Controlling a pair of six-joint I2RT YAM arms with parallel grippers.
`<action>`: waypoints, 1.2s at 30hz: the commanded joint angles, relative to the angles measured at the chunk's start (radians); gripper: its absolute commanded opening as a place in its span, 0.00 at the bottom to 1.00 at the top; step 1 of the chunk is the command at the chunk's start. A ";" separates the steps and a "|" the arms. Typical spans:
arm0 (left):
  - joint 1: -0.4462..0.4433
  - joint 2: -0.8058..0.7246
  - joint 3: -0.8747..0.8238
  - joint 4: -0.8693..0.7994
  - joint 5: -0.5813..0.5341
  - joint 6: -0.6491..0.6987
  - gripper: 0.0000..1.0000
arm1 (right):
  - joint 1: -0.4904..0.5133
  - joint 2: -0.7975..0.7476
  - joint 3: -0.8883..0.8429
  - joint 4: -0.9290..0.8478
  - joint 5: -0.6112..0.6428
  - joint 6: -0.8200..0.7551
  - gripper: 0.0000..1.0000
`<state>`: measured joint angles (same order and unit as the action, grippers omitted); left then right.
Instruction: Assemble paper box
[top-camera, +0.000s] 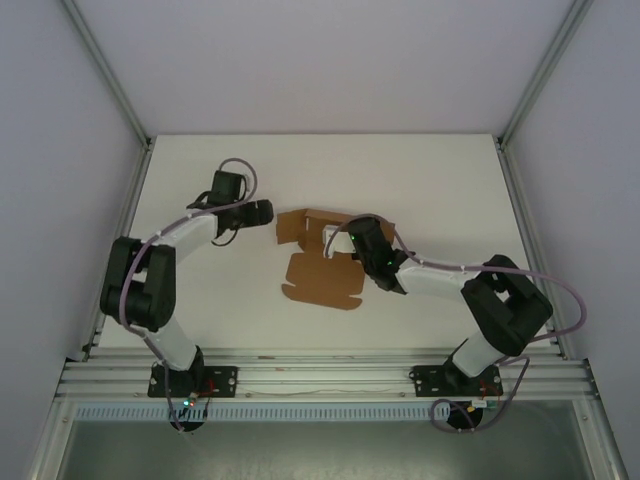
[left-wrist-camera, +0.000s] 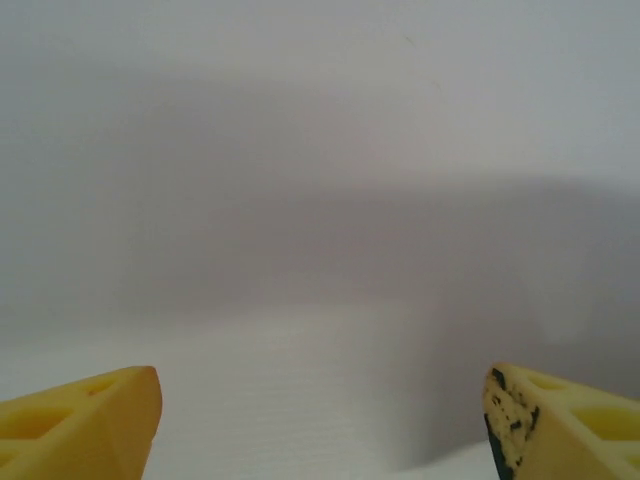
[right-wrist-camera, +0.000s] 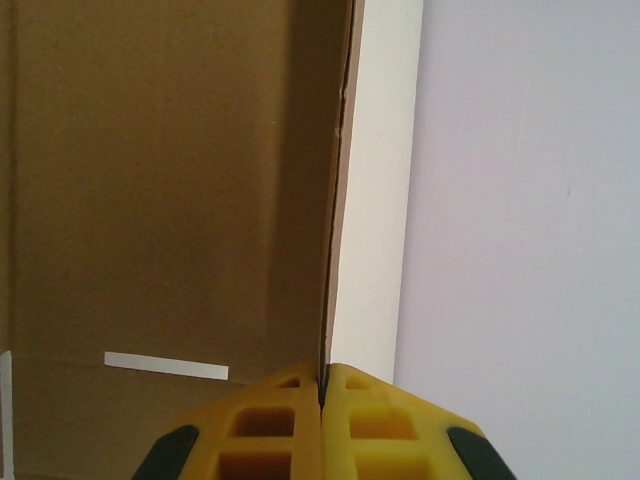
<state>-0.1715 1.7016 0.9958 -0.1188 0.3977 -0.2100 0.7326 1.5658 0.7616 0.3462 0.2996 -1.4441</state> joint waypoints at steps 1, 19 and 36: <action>-0.045 -0.057 -0.073 0.134 0.165 0.089 0.80 | 0.007 -0.029 0.028 -0.037 0.010 0.014 0.00; -0.170 -0.126 -0.282 0.514 0.026 0.145 0.73 | 0.043 -0.077 -0.022 0.072 -0.017 -0.039 0.00; -0.244 0.040 -0.225 0.670 -0.023 0.167 0.72 | 0.056 -0.035 -0.044 -0.049 -0.080 -0.036 0.00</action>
<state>-0.4004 1.7233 0.7448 0.4370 0.3729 -0.0669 0.7746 1.5192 0.6998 0.3828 0.2691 -1.4708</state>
